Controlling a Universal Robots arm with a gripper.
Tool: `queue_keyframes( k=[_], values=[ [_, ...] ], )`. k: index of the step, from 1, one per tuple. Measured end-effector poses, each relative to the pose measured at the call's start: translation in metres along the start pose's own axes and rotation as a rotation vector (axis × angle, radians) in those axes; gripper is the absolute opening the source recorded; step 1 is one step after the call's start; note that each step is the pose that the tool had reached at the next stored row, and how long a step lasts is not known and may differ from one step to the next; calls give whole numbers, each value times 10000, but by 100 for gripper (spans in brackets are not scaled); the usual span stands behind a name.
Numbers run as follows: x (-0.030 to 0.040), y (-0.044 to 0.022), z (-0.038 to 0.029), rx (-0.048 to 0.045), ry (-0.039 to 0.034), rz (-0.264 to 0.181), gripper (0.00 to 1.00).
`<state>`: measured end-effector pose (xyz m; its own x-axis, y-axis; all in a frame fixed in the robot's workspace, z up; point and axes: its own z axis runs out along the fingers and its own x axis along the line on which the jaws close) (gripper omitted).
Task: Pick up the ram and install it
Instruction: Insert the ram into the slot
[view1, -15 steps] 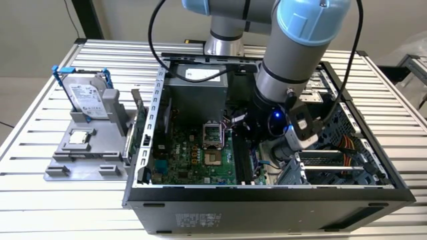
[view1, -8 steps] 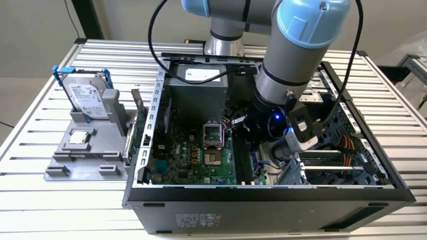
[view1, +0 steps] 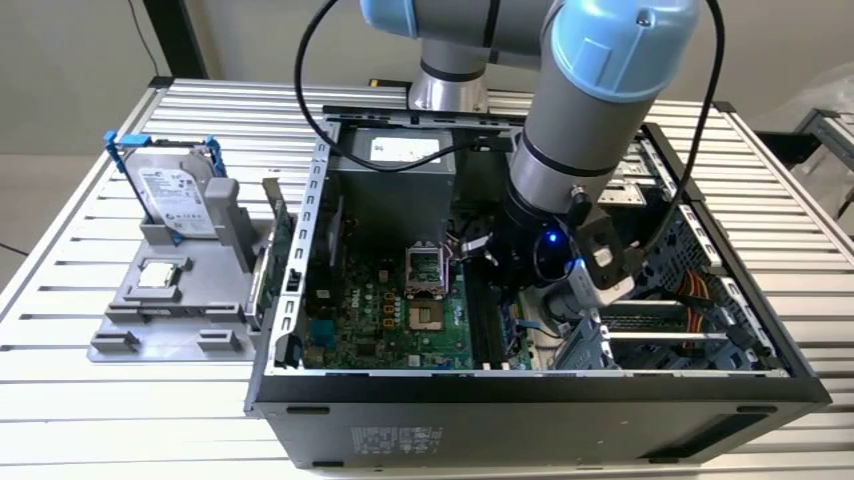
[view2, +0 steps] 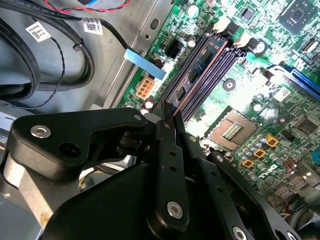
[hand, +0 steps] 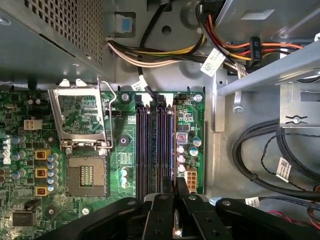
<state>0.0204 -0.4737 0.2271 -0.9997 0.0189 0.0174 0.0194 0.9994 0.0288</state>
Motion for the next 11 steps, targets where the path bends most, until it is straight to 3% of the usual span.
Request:
queue_keyframes(
  k=[11],
  values=[
    [18, -21, 31, 0, 16, -14, 0]
  ],
)
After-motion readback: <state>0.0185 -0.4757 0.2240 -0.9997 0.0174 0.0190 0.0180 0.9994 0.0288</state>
